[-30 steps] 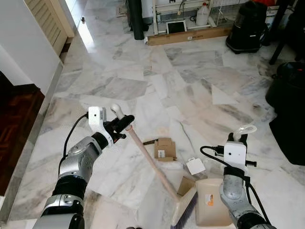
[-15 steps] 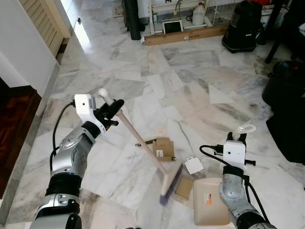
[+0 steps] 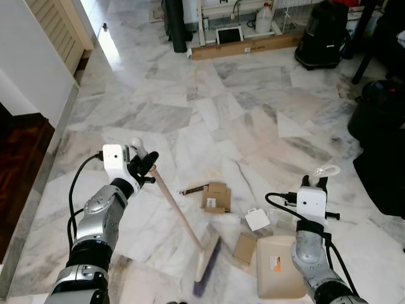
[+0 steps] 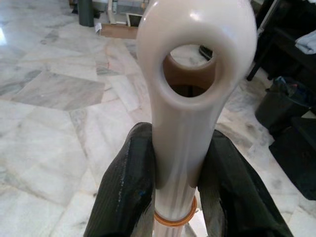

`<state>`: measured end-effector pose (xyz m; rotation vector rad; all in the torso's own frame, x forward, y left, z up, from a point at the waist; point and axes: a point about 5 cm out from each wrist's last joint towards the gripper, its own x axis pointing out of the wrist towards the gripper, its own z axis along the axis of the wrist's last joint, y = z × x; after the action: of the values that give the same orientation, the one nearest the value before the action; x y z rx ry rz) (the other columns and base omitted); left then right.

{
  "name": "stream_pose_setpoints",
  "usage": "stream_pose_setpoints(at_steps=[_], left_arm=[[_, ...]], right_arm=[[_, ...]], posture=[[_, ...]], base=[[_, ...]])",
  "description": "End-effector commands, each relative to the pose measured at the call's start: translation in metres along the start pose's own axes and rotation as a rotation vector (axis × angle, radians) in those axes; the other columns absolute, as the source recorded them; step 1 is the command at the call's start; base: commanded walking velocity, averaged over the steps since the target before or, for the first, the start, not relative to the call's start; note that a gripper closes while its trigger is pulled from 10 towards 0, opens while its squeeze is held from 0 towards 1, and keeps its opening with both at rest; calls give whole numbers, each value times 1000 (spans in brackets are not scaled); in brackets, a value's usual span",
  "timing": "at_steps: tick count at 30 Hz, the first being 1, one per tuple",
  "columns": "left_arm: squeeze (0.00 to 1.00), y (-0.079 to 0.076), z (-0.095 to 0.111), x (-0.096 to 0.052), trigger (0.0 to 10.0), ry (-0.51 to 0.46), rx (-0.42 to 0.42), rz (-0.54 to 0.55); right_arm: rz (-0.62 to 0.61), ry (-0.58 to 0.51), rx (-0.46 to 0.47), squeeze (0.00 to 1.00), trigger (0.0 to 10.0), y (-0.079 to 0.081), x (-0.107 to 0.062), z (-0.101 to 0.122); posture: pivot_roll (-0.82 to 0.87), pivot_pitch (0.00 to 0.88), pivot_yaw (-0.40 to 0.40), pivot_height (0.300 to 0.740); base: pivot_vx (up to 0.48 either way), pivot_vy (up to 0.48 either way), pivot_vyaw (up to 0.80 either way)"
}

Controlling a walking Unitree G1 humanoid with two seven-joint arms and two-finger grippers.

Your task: Sweep floor

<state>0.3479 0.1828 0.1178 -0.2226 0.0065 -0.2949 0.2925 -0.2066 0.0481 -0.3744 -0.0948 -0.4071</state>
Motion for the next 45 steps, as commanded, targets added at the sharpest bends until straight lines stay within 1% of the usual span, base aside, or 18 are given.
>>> stream_pose_setpoints(at_steps=[1,8,10,15,17,18,19,21,26,28,29,30,31,32,36,37,38,45], left_arm=[[0,-1,1,3,10000,-9,11,8],[0,-7,-6,10,10000,-10,-32,24],[0,-9,-8,12,10000,0,-54,19],[0,-12,-14,16,10000,26,-159,-5],[0,-13,-14,16,10000,30,-193,-11],[0,-12,-14,17,10000,31,-211,-15],[0,-12,-14,17,10000,31,-211,-15],[0,-12,-11,17,10000,26,-242,-40],[0,-11,-10,16,10000,27,-238,-61],[0,-8,-9,15,10000,27,-236,-65],[0,-8,-9,15,10000,27,-236,-65],[0,-6,-8,14,10000,25,-236,-68],[0,-5,-7,13,10000,24,-236,-69],[0,-4,-6,13,10000,24,-238,-72],[0,-2,-5,12,10000,25,-234,-76],[0,-2,-5,12,10000,25,-234,-76],[0,-2,-4,13,10000,25,-226,-76],[0,0,5,10,10000,-6,-201,-86]], right_arm=[[34,61,-19,0,10000,3,-11,-12],[32,56,-11,0,10000,2,-13,-13],[34,64,22,0,10000,3,-14,-13],[45,77,54,0,10000,7,-16,-13],[55,87,76,0,10000,9,-16,-13],[49,106,113,0,10000,10,-17,-13],[49,106,113,0,10000,10,-17,-13],[49,137,198,0,10000,14,-15,-11],[107,124,261,0,10000,25,-10,-2],[125,115,318,0,10000,30,-6,5],[125,115,318,0,10000,30,-6,5],[135,105,363,0,10000,33,-3,10],[137,104,381,0,10000,34,-2,12],[138,105,443,0,10000,35,1,16],[143,120,559,0,10000,37,7,20],[143,120,559,0,10000,37,7,20],[153,122,593,0,10000,38,10,23],[167,101,596,0,10000,31,15,23]], posture=[[92,151,120,740],[80,158,123,740],[78,162,124,740],[75,165,128,740],[79,166,128,740],[84,166,127,740],[84,166,127,740],[91,164,126,740],[94,159,127,740],[100,153,125,740],[100,153,125,740],[103,150,125,740],[104,148,124,740],[107,145,124,740],[107,135,123,740],[107,135,123,740],[108,129,123,740],[107,96,111,740]], base=[[0,0,0],[0,0,0],[0,0,0],[0,0,0],[0,0,0],[0,0,0],[0,0,0],[0,0,0],[0,0,0],[0,0,0],[0,0,0],[0,0,0],[0,0,0],[0,0,0],[0,0,0],[0,0,0],[0,0,0],[0,0,0]])
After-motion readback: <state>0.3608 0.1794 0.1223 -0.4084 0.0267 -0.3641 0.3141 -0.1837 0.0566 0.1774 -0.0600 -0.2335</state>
